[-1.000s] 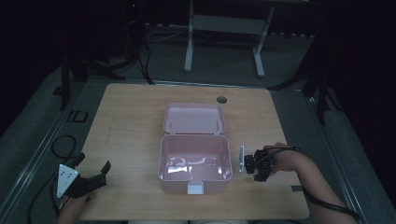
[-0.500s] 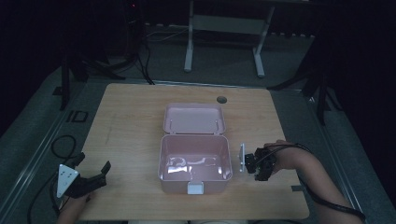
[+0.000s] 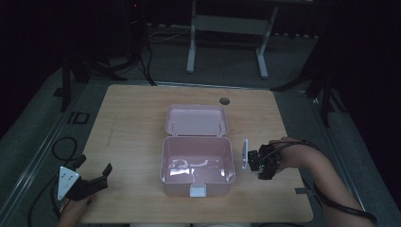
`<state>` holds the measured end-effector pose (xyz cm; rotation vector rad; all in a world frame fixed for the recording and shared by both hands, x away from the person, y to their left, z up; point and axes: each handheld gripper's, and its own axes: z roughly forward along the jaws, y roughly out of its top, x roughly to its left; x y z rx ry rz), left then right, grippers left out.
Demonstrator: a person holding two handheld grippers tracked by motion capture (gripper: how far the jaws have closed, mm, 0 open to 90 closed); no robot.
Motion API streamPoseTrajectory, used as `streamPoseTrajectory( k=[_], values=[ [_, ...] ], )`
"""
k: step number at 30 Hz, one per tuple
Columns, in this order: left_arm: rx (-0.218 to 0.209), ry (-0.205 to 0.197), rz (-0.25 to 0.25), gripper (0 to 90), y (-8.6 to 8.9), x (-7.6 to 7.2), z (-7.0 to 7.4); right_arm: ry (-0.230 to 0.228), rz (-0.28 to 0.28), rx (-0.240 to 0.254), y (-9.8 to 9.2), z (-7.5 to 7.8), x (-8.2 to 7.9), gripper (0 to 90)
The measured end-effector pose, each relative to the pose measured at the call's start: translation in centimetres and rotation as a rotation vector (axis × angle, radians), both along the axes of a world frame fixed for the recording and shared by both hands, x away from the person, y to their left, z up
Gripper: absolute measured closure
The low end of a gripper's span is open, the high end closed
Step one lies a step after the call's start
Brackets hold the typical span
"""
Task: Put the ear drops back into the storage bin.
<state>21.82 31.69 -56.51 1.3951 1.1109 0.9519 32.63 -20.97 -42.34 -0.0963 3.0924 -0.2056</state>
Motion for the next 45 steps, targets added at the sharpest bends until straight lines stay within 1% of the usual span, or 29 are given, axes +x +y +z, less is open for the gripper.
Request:
streamPoseTrajectory(
  k=[2, 7, 8, 9, 13, 16, 18, 23, 26, 32, 35, 45],
  values=[
    [0.0, 0.001, 0.0, 0.4, 0.0, 0.0, 0.0, 0.0, -0.01, -0.004, 0.2, 0.5, -0.1, 59.4],
    [0.0, 0.001, 0.0, 0.4, 0.0, 0.0, 0.0, -0.009, -0.004, 0.001, 1.0, 1.8, -0.3, 59.4],
    [-0.001, 0.0, 0.001, 0.4, 0.0, 0.0, 0.0, -0.011, 0.005, 0.004, 1.1, 2.1, -0.2, 59.4],
    [0.0, 0.0, 0.001, 0.4, 0.0, 0.0, 0.0, -0.014, 0.002, 0.011, 1.3, 2.7, -0.3, 59.4],
    [-0.002, 0.0, 0.001, 0.4, 0.0, 0.0, 0.0, -0.024, -0.002, 0.019, 1.9, 3.8, -0.3, 59.3],
    [-0.001, 0.001, 0.0, 0.4, 0.0, 0.0, 0.0, -0.041, 0.005, 0.011, 2.3, 4.5, -0.3, 59.4],
    [-0.003, 0.001, 0.0, 0.4, 0.0, 0.0, 0.0, -0.044, 0.014, 0.014, 2.5, 5.0, -0.3, 59.4],
    [-0.001, 0.0, -0.001, 0.4, 0.0, 0.0, 0.0, -0.044, 0.012, 0.027, 3.4, 6.4, -0.5, 59.4],
    [-0.002, 0.0, -0.001, 0.4, 0.0, 0.0, 0.0, -0.051, 0.023, 0.036, 4.1, 7.1, -0.6, 59.4],
    [-0.003, 0.0, -0.002, 0.4, 0.0, 0.0, 0.0, -0.061, 0.045, 0.033, 5.2, 7.5, -0.7, 59.4],
    [-0.004, 0.001, -0.001, 0.4, 0.0, 0.0, 0.0, -0.06, 0.06, 0.04, 5.9, 7.5, -0.6, 59.4],
    [-0.004, 0.0, -0.003, 0.4, 0.0, 0.0, 0.0, -0.056, 0.079, 0.052, 8.2, 7.0, -0.4, 59.4]
  ],
)
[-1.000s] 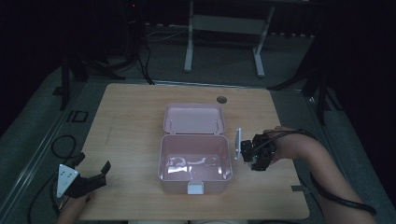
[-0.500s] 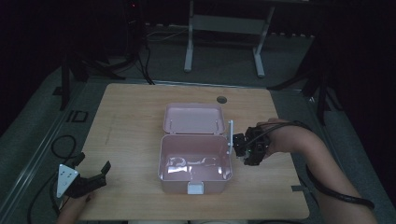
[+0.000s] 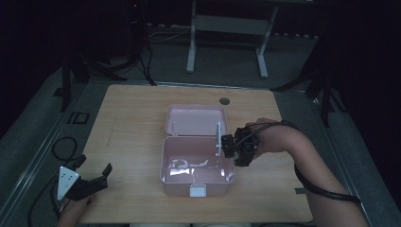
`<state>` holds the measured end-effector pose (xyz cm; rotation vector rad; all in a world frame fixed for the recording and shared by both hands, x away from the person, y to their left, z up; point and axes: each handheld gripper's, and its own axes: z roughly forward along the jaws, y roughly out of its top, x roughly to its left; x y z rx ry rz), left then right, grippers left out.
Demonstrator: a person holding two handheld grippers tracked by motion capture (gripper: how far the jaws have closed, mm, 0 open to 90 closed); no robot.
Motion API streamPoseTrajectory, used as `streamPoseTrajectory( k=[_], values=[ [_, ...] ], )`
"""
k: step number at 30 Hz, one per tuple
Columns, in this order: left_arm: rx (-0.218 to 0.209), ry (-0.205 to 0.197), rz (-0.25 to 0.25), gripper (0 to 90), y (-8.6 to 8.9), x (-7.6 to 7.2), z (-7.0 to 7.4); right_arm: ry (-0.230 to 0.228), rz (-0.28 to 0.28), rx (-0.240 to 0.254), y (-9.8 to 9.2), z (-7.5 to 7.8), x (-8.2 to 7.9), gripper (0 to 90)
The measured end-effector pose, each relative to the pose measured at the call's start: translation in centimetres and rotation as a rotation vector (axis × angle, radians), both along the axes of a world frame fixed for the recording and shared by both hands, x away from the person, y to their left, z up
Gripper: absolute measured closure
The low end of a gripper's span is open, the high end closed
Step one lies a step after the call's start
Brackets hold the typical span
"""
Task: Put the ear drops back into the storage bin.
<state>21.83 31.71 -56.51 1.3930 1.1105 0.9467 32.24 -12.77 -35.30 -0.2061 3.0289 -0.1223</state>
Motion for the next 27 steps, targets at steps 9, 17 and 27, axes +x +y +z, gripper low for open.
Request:
streamPoseTrajectory(
  k=[9, 17, 27],
  values=[
    [-0.001, 0.001, 0.001, 0.4, 0.0, 0.0, 0.0, 0.009, 0.02, 0.011, 1.6, -0.4, 0.0, 59.4],
    [-0.004, 0.001, 0.0, 0.4, 0.0, 0.0, 0.0, 0.035, 0.025, 0.013, 3.0, -2.0, 0.3, 59.4],
    [-0.004, 0.0, 0.001, 0.4, 0.0, 0.0, 0.0, 0.063, 0.01, -0.019, 3.5, -5.0, 0.8, 59.4]
  ],
)
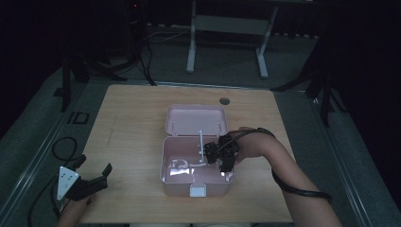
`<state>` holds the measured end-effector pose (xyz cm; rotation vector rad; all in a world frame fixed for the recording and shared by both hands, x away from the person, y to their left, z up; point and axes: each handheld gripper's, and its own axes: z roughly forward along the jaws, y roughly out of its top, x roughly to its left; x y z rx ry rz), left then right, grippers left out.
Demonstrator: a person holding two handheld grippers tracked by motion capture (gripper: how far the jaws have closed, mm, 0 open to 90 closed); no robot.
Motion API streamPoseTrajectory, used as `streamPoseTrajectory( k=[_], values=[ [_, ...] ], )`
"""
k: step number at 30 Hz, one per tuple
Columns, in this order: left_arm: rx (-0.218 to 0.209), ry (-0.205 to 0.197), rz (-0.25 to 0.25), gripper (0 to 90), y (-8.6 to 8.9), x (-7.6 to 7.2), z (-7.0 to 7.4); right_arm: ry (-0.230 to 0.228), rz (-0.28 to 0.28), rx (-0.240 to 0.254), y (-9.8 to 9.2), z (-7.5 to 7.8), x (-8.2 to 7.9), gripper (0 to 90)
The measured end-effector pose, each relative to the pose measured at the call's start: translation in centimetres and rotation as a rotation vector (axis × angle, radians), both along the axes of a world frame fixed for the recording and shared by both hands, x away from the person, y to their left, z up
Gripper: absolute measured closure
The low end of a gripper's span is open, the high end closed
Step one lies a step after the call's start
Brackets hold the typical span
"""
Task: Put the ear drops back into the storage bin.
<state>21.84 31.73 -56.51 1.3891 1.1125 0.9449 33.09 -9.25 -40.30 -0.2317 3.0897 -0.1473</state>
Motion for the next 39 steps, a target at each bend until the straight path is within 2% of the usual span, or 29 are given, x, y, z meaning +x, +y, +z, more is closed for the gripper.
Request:
streamPoseTrajectory(
  k=[7, 18, 26, 39],
  values=[
    [-0.001, 0.001, 0.0, 0.4, 0.0, 0.0, 0.0, 0.018, 0.009, 0.01, 0.3, -1.4, 0.3, 59.4],
    [0.0, 0.002, 0.001, 0.4, 0.0, 0.0, 0.0, 0.026, 0.005, -0.038, 0.9, -3.8, 0.7, 59.4],
    [0.002, 0.005, 0.001, 0.4, 0.0, 0.0, 0.0, 0.021, 0.011, -0.022, 1.3, -5.3, 1.0, 59.3],
    [0.002, 0.005, 0.0, 0.4, 0.0, 0.0, 0.0, 0.034, -0.005, -0.064, 1.6, -7.5, 1.2, 59.3]
  ],
)
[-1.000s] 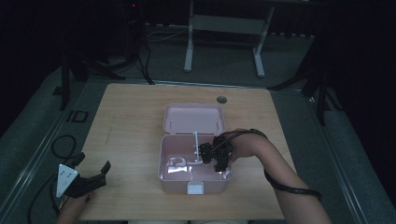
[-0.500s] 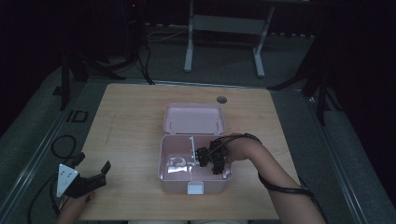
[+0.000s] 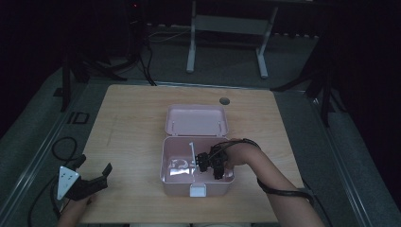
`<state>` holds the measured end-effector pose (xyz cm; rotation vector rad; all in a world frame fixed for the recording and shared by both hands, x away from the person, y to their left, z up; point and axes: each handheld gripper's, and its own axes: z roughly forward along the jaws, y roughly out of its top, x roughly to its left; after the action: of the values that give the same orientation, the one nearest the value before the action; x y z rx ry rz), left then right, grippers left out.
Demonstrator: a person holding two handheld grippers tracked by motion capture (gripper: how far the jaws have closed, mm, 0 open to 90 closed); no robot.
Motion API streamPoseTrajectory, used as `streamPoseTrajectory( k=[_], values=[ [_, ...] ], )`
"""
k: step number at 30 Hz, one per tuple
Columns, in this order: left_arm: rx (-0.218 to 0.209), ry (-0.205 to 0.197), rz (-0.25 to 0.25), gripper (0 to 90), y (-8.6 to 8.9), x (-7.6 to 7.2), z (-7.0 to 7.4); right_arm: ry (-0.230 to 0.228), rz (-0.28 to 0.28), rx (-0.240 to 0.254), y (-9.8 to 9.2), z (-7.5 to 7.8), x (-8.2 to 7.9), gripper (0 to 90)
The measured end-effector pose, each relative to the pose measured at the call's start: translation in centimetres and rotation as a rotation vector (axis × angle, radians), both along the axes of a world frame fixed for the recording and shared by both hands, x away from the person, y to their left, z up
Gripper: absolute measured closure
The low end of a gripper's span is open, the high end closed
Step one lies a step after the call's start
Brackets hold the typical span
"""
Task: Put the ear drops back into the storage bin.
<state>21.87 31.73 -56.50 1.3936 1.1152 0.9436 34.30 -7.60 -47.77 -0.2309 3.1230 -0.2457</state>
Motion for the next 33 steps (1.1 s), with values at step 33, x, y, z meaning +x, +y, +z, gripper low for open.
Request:
streamPoseTrajectory(
  k=[33],
  values=[
    [0.001, -0.001, -0.001, 0.4, 0.0, 0.0, 0.0, 0.031, -0.018, 0.003, 0.2, 0.0, 0.1, 57.8]
  ],
)
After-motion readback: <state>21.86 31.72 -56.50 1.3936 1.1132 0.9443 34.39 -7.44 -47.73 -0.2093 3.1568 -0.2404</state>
